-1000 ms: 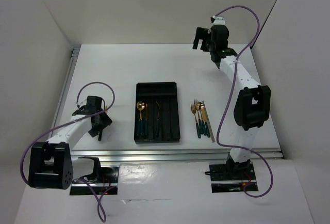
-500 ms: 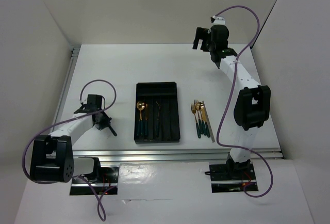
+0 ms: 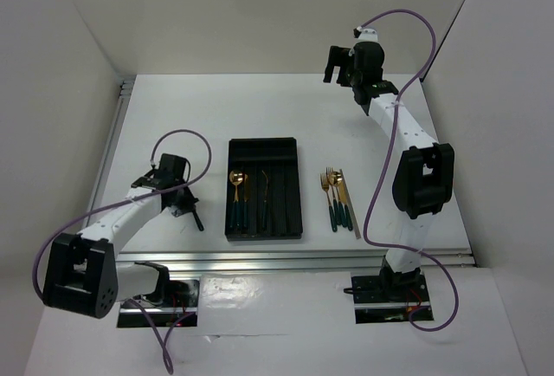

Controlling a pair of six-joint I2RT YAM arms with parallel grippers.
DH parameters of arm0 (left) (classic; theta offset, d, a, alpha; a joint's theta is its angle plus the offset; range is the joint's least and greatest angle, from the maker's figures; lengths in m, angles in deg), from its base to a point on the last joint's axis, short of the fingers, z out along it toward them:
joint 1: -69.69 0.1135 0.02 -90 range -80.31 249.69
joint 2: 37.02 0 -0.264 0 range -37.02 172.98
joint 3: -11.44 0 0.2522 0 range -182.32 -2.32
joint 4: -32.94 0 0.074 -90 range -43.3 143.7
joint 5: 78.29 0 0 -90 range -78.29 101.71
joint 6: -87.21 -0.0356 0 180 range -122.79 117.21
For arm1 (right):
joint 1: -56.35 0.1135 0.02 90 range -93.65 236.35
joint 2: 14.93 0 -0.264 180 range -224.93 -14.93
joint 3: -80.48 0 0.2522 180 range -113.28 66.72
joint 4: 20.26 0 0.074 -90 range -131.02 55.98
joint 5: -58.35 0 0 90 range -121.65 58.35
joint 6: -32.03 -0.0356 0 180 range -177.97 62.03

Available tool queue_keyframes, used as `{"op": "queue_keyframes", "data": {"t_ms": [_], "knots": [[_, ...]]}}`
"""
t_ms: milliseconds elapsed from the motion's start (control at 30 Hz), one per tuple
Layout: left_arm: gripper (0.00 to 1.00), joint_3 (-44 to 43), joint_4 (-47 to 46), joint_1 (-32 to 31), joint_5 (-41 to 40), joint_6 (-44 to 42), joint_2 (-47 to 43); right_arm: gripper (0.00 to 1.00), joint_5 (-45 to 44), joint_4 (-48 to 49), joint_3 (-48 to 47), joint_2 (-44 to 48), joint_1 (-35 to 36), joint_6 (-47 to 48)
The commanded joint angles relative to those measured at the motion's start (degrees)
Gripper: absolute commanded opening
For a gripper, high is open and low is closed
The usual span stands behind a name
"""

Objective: Sort the eating utensils into containers

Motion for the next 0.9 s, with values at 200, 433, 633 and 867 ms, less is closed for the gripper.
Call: {"op": "queue_keyframes", "data": {"t_ms": [200,433,633,867], "knots": [[0.0,-16.0,8.7,-9.7,5.4,-7.8,-3.4,1.0,0.4,0.2,-3.1,0.1,-0.1,0.4],[0.0,-19.4,1.7,-18.4,8.4,-7.9,2.4,1.0,-0.1,0.2,-2.5,0.6,-0.1,0.4],[0.0,-20.4,-3.5,-22.1,9.8,-6.5,7.9,1.0,-0.1,0.2,-2.5,0.6,-0.1,0.4],[0.0,-21.6,-4.8,-22.7,9.0,-2.6,12.8,1.0,-0.1,0.7,-2.0,1.2,-0.1,0.4]]}}
